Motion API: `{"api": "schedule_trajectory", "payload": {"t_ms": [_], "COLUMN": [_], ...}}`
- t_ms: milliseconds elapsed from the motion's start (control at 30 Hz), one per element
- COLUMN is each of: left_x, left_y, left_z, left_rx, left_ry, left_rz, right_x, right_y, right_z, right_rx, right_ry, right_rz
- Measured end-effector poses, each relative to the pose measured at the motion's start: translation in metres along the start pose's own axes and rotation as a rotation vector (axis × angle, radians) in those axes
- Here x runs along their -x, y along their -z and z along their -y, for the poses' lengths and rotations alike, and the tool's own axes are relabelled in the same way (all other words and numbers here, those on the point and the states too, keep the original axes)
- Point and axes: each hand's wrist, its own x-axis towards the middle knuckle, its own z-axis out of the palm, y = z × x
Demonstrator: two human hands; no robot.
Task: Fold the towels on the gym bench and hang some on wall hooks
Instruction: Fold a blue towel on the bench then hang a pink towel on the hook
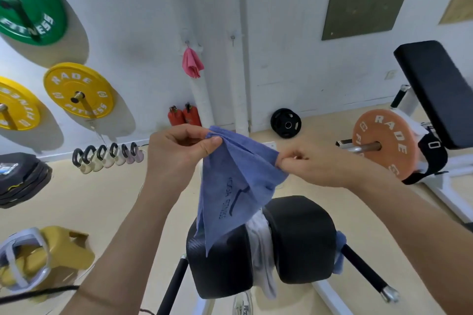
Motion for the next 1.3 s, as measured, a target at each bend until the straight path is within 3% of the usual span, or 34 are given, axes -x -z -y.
{"api": "schedule_trajectory", "payload": {"t_ms": [133, 367, 500, 800, 1000, 1167, 1300], "left_x": [-0.003, -0.001, -0.021, -0.088, -0.14, -0.152, -0.093], "left_y": [0.008, 0.011, 0.012, 0.028, 0.049, 0.071, 0.078], "left_z": [-0.001, 0.001, 0.017, 0.076, 0.093, 0.119, 0.171], "left_rx": [-0.093, -0.039, -0.123, -0.326, -0.388, -0.687, -0.755], "left_ry": [0.002, -0.054, 0.04, 0.045, -0.093, -0.391, -0.459], "left_rz": [-0.03, 0.033, 0.151, 0.002, -0.067, 0.057, 0.173], "right_x": [0.017, 0.01, -0.01, -0.123, -0.193, -0.195, -0.158], "right_y": [0.02, 0.039, 0.037, 0.003, 0.002, -0.019, -0.093], "right_z": [0.01, 0.023, 0.018, -0.009, 0.006, -0.002, -0.03], "right_rx": [0.063, 0.039, -0.014, -0.06, 0.103, 0.158, 0.189], "right_ry": [0.031, 0.135, 0.115, -0.021, 0.03, 0.105, 0.117], "right_rz": [-0.169, -0.389, -0.369, -0.275, -0.343, -0.441, -0.38]}}
